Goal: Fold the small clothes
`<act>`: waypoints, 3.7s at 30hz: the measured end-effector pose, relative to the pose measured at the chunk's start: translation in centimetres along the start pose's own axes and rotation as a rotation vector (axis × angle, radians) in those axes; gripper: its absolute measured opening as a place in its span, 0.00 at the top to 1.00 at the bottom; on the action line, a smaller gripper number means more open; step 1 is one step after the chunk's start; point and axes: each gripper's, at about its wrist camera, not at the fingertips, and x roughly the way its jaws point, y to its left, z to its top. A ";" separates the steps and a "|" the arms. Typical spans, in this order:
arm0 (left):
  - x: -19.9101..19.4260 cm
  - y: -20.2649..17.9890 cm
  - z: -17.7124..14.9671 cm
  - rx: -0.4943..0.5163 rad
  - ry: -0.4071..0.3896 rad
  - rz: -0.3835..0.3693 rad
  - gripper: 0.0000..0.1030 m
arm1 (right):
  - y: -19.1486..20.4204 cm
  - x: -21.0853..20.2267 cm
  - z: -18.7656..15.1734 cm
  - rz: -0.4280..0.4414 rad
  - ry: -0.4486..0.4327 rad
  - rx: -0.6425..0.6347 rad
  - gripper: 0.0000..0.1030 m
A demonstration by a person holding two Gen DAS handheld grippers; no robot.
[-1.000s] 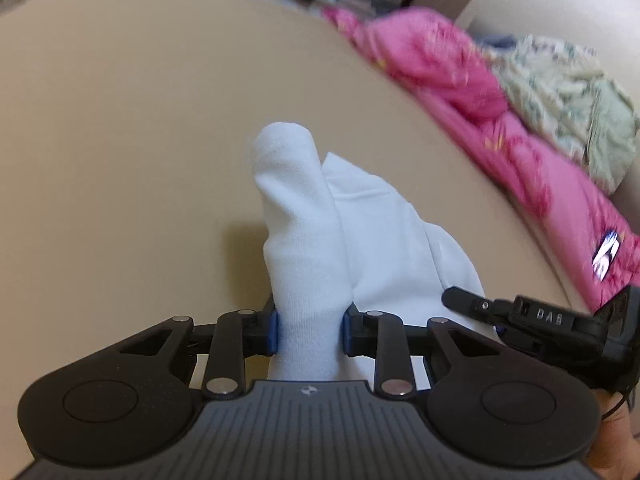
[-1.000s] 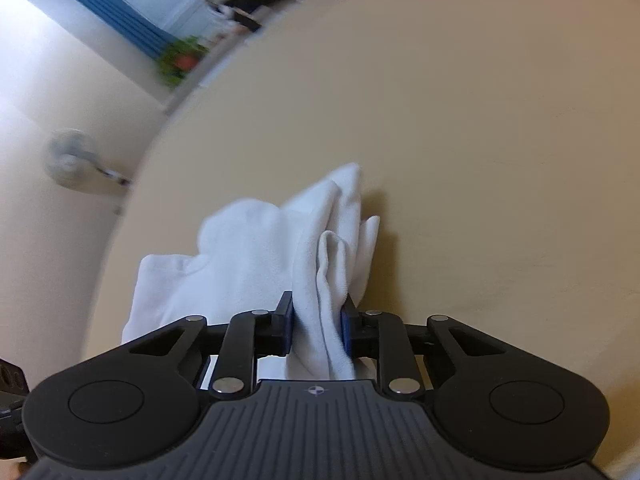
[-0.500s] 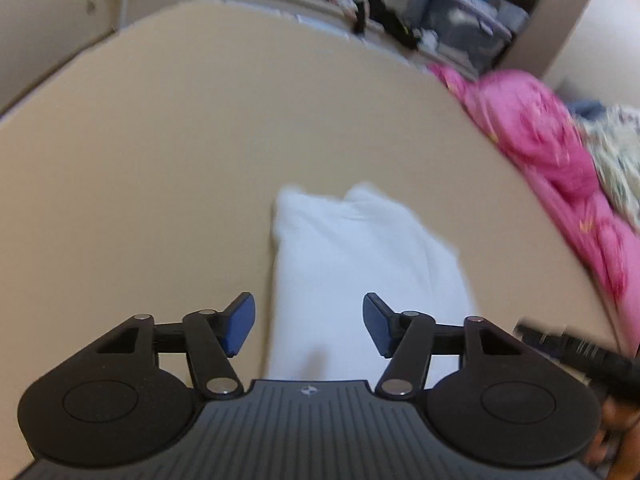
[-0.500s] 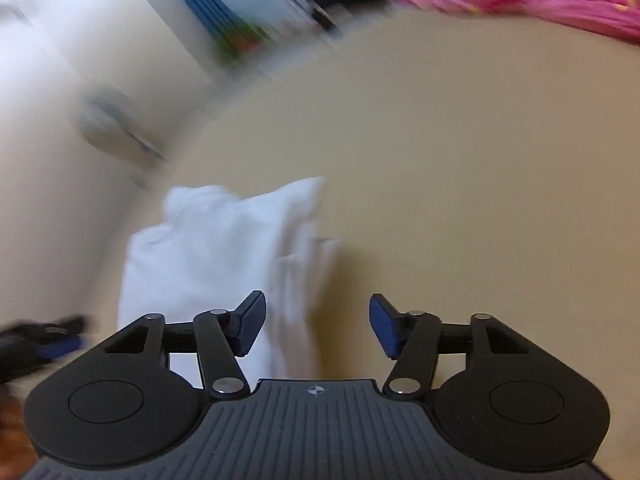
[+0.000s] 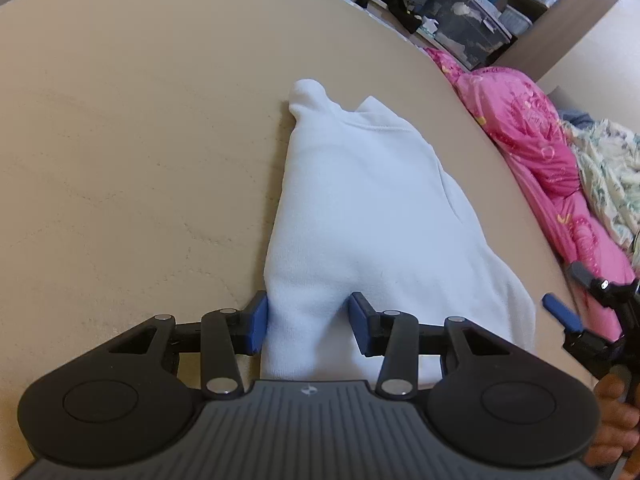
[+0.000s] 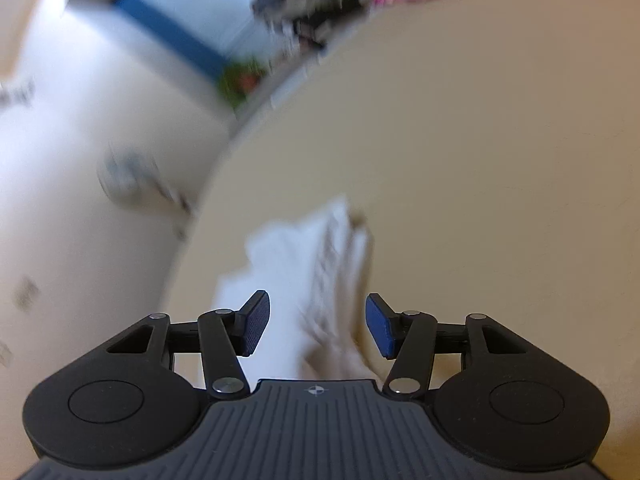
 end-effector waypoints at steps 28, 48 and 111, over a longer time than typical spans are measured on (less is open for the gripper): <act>-14.7 -12.0 -9.4 0.412 -0.275 0.398 0.17 | 1.6 -12.4 -3.1 -0.312 0.000 -0.314 0.43; -20.4 -13.5 -16.4 0.408 -0.439 0.341 0.00 | 9.7 -18.8 -10.7 -0.259 -0.082 -0.575 0.03; -14.4 -13.8 -15.6 0.352 -0.319 0.361 0.01 | 10.2 -12.3 -14.0 -0.272 0.027 -0.701 0.02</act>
